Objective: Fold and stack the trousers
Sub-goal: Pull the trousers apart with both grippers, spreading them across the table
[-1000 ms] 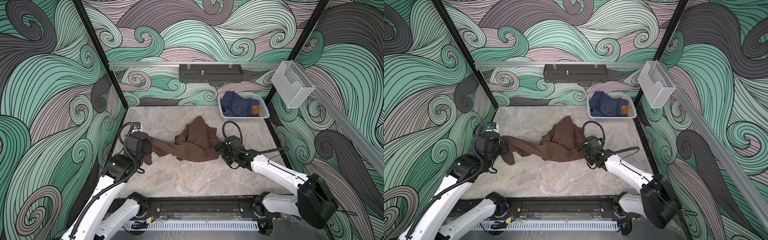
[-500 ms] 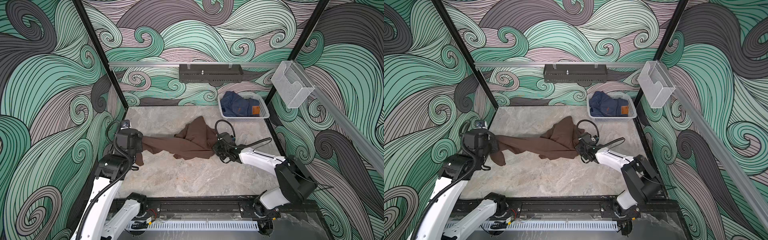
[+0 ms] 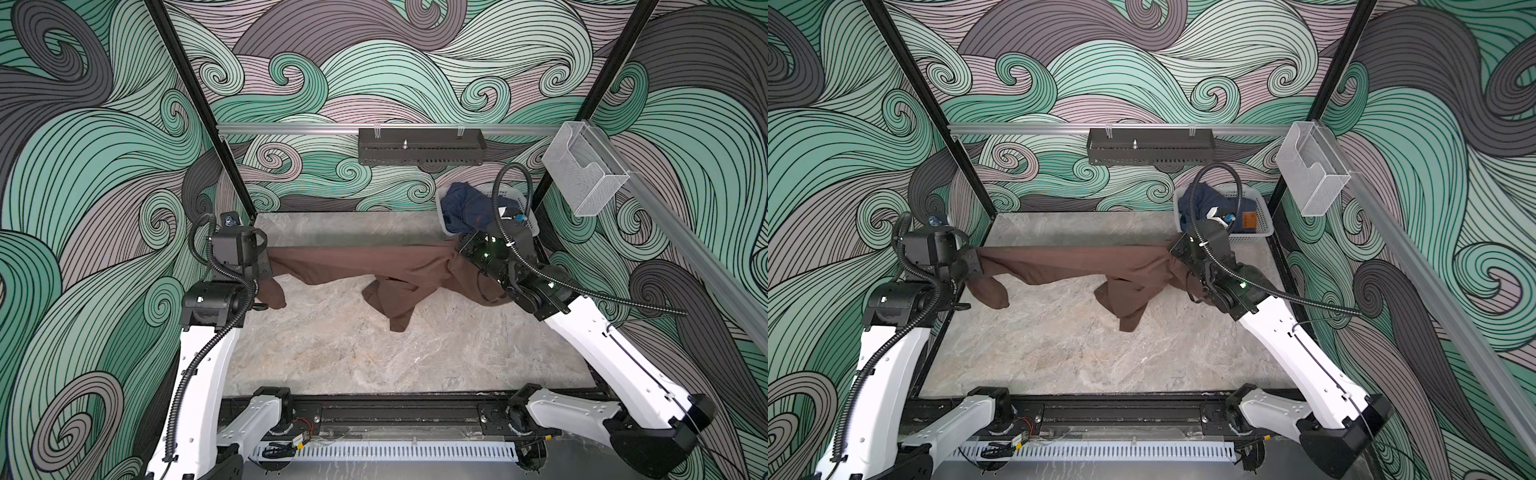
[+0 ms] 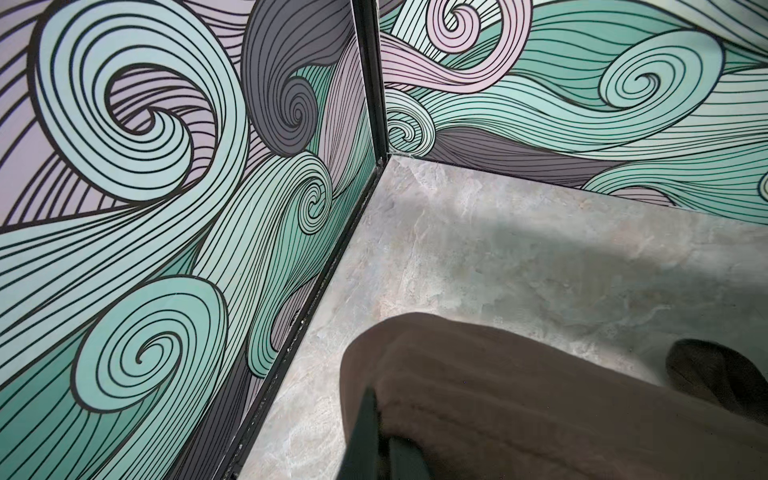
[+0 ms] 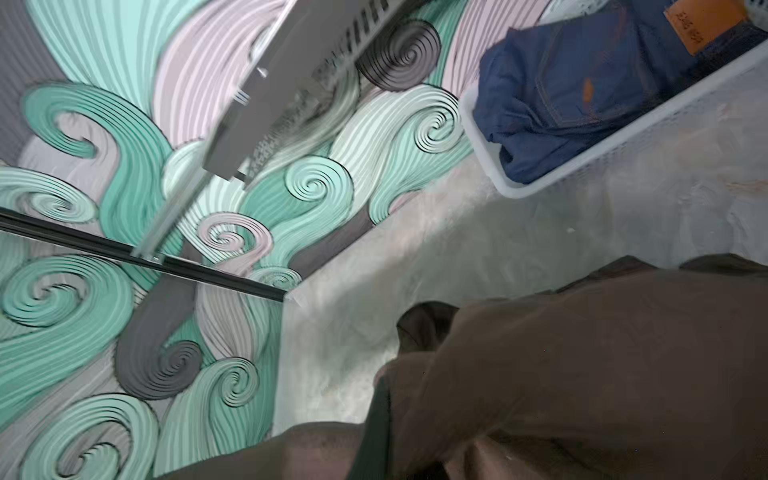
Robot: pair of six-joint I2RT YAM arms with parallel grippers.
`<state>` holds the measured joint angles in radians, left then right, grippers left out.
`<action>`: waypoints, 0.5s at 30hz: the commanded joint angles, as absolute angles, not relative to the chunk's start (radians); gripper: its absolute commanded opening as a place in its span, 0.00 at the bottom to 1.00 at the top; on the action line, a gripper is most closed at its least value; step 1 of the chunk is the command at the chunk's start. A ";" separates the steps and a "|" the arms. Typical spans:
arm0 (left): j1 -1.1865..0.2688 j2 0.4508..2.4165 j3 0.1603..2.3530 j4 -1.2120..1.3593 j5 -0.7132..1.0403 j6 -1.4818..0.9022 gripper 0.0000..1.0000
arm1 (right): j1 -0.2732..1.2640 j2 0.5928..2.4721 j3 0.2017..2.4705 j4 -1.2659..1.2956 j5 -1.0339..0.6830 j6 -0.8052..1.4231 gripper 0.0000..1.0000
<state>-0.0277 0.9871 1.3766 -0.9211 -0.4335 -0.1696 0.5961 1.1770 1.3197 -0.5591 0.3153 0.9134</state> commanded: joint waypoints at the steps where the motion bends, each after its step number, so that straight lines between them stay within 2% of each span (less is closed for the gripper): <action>1: -0.002 0.989 1.389 -0.933 -0.445 -0.191 0.00 | 0.585 1.230 1.266 -0.647 0.332 0.873 0.03; 11: 0.035 0.965 1.320 -0.928 -0.440 -0.188 0.00 | 0.585 1.320 1.163 -0.601 0.233 0.904 0.10; 12: 0.038 0.966 1.315 -0.928 -0.439 -0.190 0.00 | 0.585 1.324 1.161 -0.600 0.219 0.904 0.17; 13: 0.041 0.964 1.310 -0.928 -0.440 -0.191 0.00 | 0.586 1.325 1.157 -0.601 0.204 0.904 0.33; 15: 0.045 0.961 1.297 -0.929 -0.440 -0.195 0.00 | 0.585 1.316 1.148 -0.620 0.185 0.914 0.56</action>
<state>0.0288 0.9833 1.3045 -0.9287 -0.4004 -0.1734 0.5941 1.3262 1.1629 -0.5922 0.2035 0.9081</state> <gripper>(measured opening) 0.050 0.484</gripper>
